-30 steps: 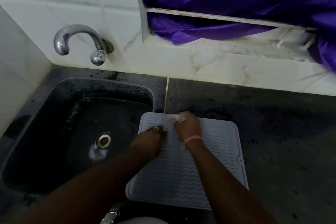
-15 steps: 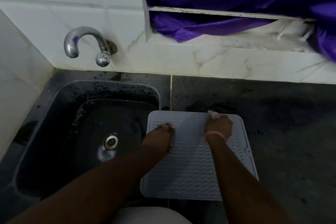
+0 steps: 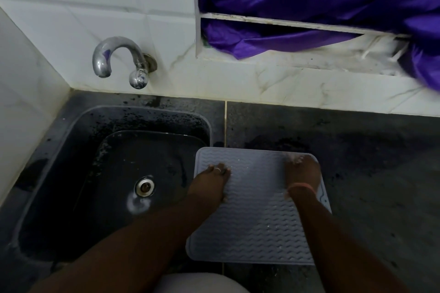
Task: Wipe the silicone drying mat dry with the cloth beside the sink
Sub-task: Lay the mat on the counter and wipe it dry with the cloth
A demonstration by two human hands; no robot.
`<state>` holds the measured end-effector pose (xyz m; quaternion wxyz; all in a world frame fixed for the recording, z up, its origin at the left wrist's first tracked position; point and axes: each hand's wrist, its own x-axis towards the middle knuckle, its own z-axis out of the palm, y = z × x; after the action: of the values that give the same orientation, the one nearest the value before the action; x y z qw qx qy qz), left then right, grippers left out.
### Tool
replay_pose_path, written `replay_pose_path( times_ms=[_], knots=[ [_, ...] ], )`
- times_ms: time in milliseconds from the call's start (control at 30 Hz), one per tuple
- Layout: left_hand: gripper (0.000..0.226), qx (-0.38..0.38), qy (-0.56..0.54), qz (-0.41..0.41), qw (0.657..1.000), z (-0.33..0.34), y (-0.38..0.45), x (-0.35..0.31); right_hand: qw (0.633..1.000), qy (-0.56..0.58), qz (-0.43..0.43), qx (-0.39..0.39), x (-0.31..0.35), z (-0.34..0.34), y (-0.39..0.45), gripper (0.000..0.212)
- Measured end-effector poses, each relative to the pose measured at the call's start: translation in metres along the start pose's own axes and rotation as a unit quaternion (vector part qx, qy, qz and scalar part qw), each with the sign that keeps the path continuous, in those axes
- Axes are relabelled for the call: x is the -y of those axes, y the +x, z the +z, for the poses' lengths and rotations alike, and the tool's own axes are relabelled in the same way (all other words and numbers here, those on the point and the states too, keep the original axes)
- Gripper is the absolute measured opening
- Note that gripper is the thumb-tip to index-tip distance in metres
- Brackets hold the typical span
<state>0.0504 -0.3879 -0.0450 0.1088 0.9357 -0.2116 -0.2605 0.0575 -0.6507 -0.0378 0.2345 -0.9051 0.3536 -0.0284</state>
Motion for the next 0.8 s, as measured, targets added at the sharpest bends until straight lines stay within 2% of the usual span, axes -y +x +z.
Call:
replay_pose_path(
  times_ms=[100,200,333,433,500,567,633,700,800],
  knots=[
    [0.088,0.003,0.005,-0.003,1.000,-0.002,0.001,-0.002,0.995,0.032,0.088,-0.046,-0.023,-0.018,0.016,0.031],
    [0.089,0.011,0.004,-0.003,1.000,-0.004,0.002,-0.003,0.995,0.038,0.089,-0.020,-0.012,-0.004,0.007,0.027],
    [0.085,0.006,0.001,-0.006,1.000,0.000,0.004,-0.002,0.992,0.057,0.111,0.000,0.039,0.011,-0.039,0.029],
    [0.079,-0.018,-0.017,-0.007,1.000,-0.003,0.002,-0.006,0.997,0.048,0.015,0.059,0.075,0.035,-0.078,0.024],
    [0.064,-0.064,-0.058,-0.014,0.996,-0.006,-0.002,-0.009,0.991,0.053,-0.050,0.115,0.094,0.047,-0.096,0.020],
    [0.056,-0.106,-0.085,-0.007,0.991,-0.004,-0.006,-0.005,0.979,0.077,-0.070,0.175,0.097,0.053,-0.098,0.020],
    [0.063,-0.097,-0.100,0.008,0.990,0.001,-0.008,0.002,0.976,0.085,-0.083,0.184,0.089,0.043,-0.086,0.016],
    [0.085,-0.083,-0.087,0.016,0.993,0.006,-0.010,0.007,0.986,0.077,-0.070,0.128,0.066,0.026,-0.065,0.010],
    [0.110,-0.126,-0.140,-0.063,0.980,0.006,-0.016,0.016,0.999,0.024,-0.018,0.034,0.015,-0.006,-0.024,0.015]
  ],
)
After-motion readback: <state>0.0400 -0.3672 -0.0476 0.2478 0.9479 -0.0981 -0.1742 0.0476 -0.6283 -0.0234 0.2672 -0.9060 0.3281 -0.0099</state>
